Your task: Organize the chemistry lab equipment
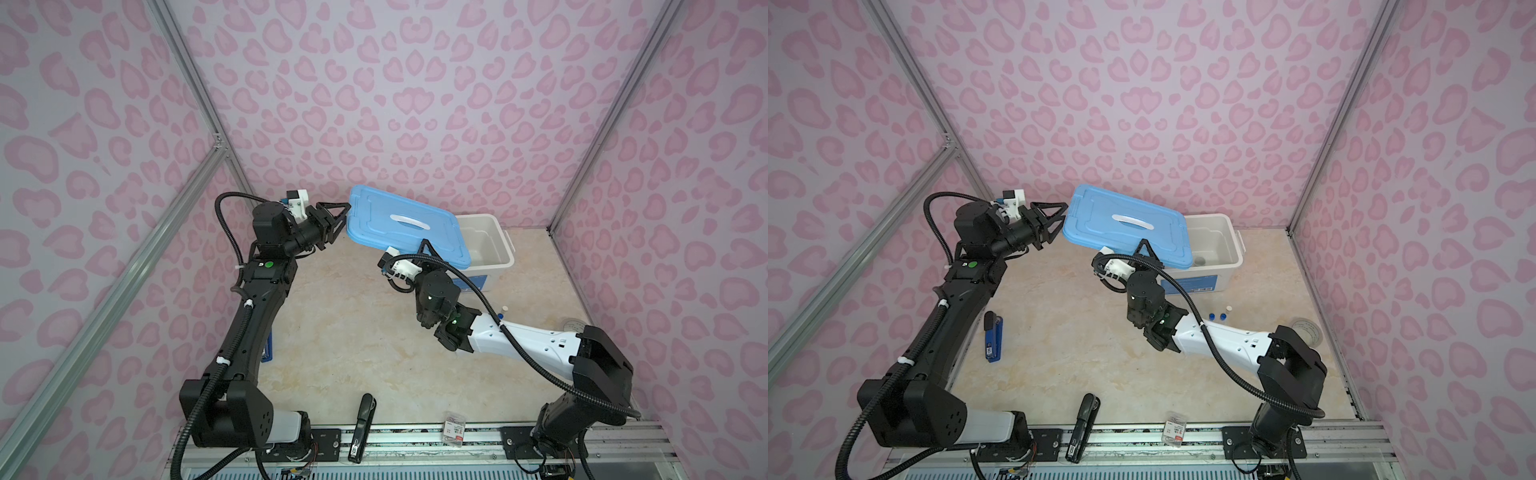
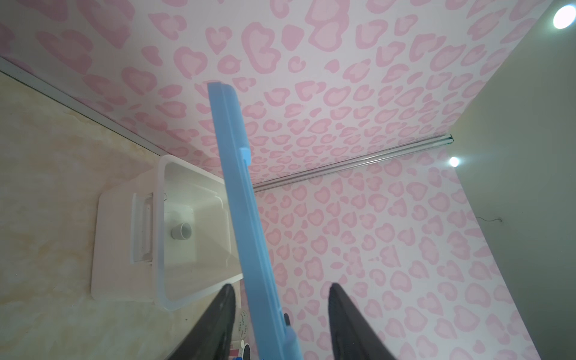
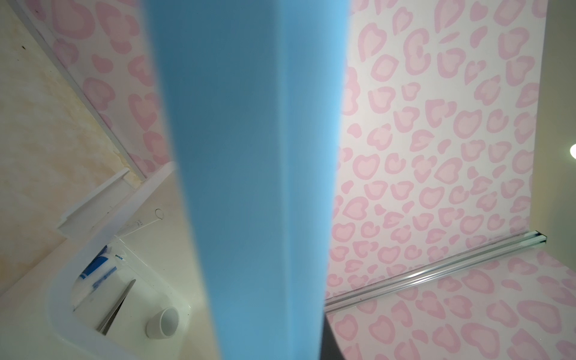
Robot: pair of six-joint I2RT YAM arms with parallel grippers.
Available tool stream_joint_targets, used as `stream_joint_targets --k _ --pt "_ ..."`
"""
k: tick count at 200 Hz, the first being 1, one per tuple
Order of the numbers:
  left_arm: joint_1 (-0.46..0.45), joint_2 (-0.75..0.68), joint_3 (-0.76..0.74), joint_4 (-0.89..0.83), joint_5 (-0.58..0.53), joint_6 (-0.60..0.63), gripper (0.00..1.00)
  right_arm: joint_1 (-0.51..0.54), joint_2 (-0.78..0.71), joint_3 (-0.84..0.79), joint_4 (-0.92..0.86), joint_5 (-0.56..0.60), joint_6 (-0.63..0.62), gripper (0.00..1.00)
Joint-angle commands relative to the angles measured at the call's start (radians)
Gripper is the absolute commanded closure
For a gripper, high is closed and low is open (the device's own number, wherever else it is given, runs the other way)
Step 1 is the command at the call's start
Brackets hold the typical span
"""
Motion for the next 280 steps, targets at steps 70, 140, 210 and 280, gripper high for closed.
stream_joint_targets --k 70,140,210,280 --pt "-0.008 0.051 -0.050 0.087 0.101 -0.029 0.47 0.046 0.002 -0.070 0.129 -0.030 -0.063 0.93" --pt "-0.006 0.080 -0.038 0.086 0.131 0.003 0.57 0.063 -0.008 -0.174 0.360 -0.090 -0.210 0.93" --pt "-0.006 0.072 -0.033 0.101 0.149 0.008 0.81 0.053 0.028 -0.196 0.519 -0.124 -0.279 0.89" --pt "-0.007 0.061 -0.030 0.214 0.144 -0.031 0.96 0.052 0.058 -0.205 0.619 -0.117 -0.318 0.72"
